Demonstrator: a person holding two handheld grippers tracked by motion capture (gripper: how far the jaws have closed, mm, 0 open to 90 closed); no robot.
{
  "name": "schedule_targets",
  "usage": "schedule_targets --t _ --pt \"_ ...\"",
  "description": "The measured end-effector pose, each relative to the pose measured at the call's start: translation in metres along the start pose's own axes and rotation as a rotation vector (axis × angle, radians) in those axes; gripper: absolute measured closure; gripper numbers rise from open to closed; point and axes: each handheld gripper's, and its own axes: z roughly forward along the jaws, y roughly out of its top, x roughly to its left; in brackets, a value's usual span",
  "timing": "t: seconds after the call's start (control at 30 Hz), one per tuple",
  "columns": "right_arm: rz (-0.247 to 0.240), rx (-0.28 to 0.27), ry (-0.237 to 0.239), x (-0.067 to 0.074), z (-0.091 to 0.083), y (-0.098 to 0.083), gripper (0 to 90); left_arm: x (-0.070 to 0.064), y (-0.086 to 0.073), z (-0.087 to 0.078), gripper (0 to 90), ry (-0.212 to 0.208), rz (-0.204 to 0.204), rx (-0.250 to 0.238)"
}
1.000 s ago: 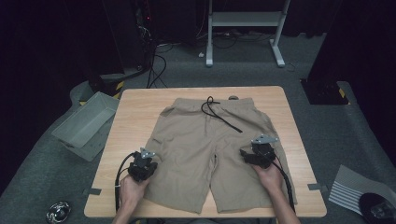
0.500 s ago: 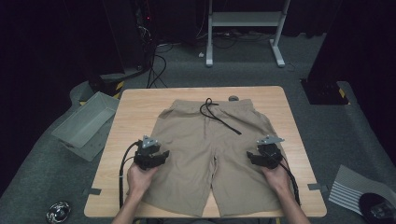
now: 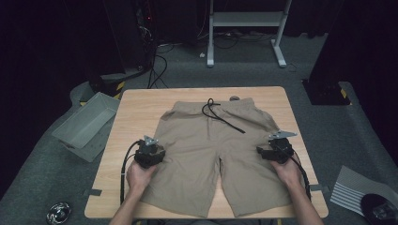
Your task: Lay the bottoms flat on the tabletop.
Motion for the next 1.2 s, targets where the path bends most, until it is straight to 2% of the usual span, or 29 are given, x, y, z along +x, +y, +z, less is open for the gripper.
schedule_targets --t 0.07,0.1,0.13,0.17,0.27,0.33,0.4,0.43,0.5,0.53,0.6,0.77,0.93,1.03,1.1,1.13,1.2 --pt "0.003 0.021 -0.005 0.005 -0.002 0.001 34.8 -0.005 -0.001 -0.003 59.2 0.005 0.023 0.005" --pt "0.001 0.022 0.000 0.009 -0.003 0.000 34.8 -0.007 -0.002 -0.005 58.3 -0.009 0.026 -0.010" --pt "-0.004 0.014 0.004 0.015 -0.005 -0.003 34.8 -0.011 -0.003 -0.007 56.6 -0.043 0.029 -0.031" --pt "-0.017 0.002 0.015 0.022 -0.008 -0.008 34.8 -0.014 -0.003 -0.008 53.3 -0.057 0.023 -0.047" --pt "-0.035 -0.004 0.030 0.033 -0.012 -0.013 34.9 -0.021 0.002 -0.009 47.0 -0.092 0.028 -0.103" --pt "-0.048 0.014 0.030 0.038 -0.015 -0.013 35.2 -0.024 0.008 -0.005 43.6 -0.101 0.027 -0.100" --pt "-0.075 0.019 -0.005 0.046 -0.018 -0.012 36.2 -0.028 0.014 0.000 42.1 -0.107 0.035 -0.099" --pt "-0.080 0.007 -0.001 0.050 -0.020 -0.012 36.2 -0.029 0.015 0.004 42.0 -0.112 0.031 -0.105" --pt "-0.067 -0.011 0.039 0.058 -0.023 -0.012 36.1 -0.030 0.014 0.011 42.0 -0.119 0.020 -0.078" --pt "-0.070 -0.009 0.048 0.060 -0.022 -0.013 35.9 -0.030 0.013 0.015 42.0 -0.115 0.023 -0.055" --pt "-0.072 0.014 0.061 0.065 -0.017 -0.016 35.0 -0.031 0.012 0.017 42.5 -0.092 0.051 -0.057" --pt "-0.065 -0.040 0.060 0.057 -0.002 -0.008 32.0 -0.020 0.017 0.026 44.5 -0.055 0.016 -0.091" --pt "-0.052 -0.049 0.048 0.045 0.025 0.019 30.9 -0.007 0.043 0.045 42.7 -0.030 -0.010 -0.045" --pt "-0.035 -0.045 0.029 0.040 0.036 0.032 30.9 -0.002 0.050 0.050 41.4 -0.018 -0.027 -0.033" --pt "-0.020 -0.011 0.011 0.041 0.037 0.038 31.6 -0.004 0.049 0.044 40.6 -0.010 -0.024 -0.013" --pt "-0.017 0.006 -0.003 0.043 0.034 0.038 33.0 -0.008 0.045 0.038 39.5 -0.018 -0.014 -0.035" --pt "-0.027 -0.020 -0.002 0.048 0.024 0.032 35.8 -0.013 0.037 0.028 39.9 -0.027 0.014 -0.064"
